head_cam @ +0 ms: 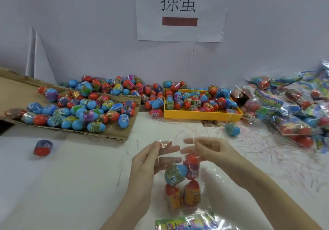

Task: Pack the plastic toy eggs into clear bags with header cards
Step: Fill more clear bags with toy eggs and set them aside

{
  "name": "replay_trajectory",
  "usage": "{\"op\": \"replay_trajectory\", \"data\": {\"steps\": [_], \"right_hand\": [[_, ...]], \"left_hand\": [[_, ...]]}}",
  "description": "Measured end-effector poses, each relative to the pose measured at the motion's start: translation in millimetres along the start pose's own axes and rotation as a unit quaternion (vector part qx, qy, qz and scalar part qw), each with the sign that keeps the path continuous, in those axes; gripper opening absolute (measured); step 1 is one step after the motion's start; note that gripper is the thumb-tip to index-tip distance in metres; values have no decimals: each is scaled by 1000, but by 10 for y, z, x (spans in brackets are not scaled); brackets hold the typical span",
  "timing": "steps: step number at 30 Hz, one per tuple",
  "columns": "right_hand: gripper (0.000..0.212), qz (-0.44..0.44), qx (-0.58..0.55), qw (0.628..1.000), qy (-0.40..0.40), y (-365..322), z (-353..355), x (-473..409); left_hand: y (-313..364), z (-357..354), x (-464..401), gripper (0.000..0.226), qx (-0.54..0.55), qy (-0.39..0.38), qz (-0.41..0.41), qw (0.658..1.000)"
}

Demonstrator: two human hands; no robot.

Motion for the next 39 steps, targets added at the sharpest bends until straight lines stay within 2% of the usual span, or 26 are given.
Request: {"op": "replay_trajectory", "data": {"steps": [2, 7, 12, 16, 20, 24, 26, 28, 32, 35, 39], "right_hand": [[49, 6, -49, 999, -18, 25, -20, 26], [28, 12, -130, 991, 8, 76, 35, 41], [28, 14, -183, 983, 16, 73, 87, 89], [35, -26, -170, 985, -2, 152, 84, 108], [28, -75, -157, 985, 19, 233, 104, 107], [17, -66, -153, 985, 47, 205, 137, 121], [4, -57, -144, 986, 59, 179, 149, 132], [11, -46, -126, 988, 80, 170, 180, 139], [12, -17, -105, 988, 113, 128, 213, 149], [15, -10, -98, 989, 107, 114, 209, 156], [15, -20, -112, 989, 96, 128, 224, 155]], "left_hand": [[-20, -5, -14, 34, 1, -12, 11, 1000], [-26, -9, -33, 38, -7, -60, 32, 998], [-56, 76, -39, 28, -39, -44, 43, 997], [-73, 101, -37, 32, -16, -34, 57, 998], [-106, 100, -35, 40, 0, -38, 87, 995], [-145, 141, -35, 31, -26, -36, 107, 993], [-144, 184, -48, 23, -44, -27, 107, 993], [-130, 197, -53, 18, -46, -28, 113, 992], [-99, 256, -65, 12, -83, -14, 103, 991], [-64, 298, -65, 13, -110, 1, 77, 991], [-33, 353, -78, 15, -94, 16, 73, 993]]}}
Point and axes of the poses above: each hand's wrist, its own x-axis away from the middle knuckle, its own z-axis out of the back of the hand, y = z × x, the point moved 8 cm from there along -x, towards the middle knuckle, and after that the axes turned 4 degrees about x, right-handed, at the moved point
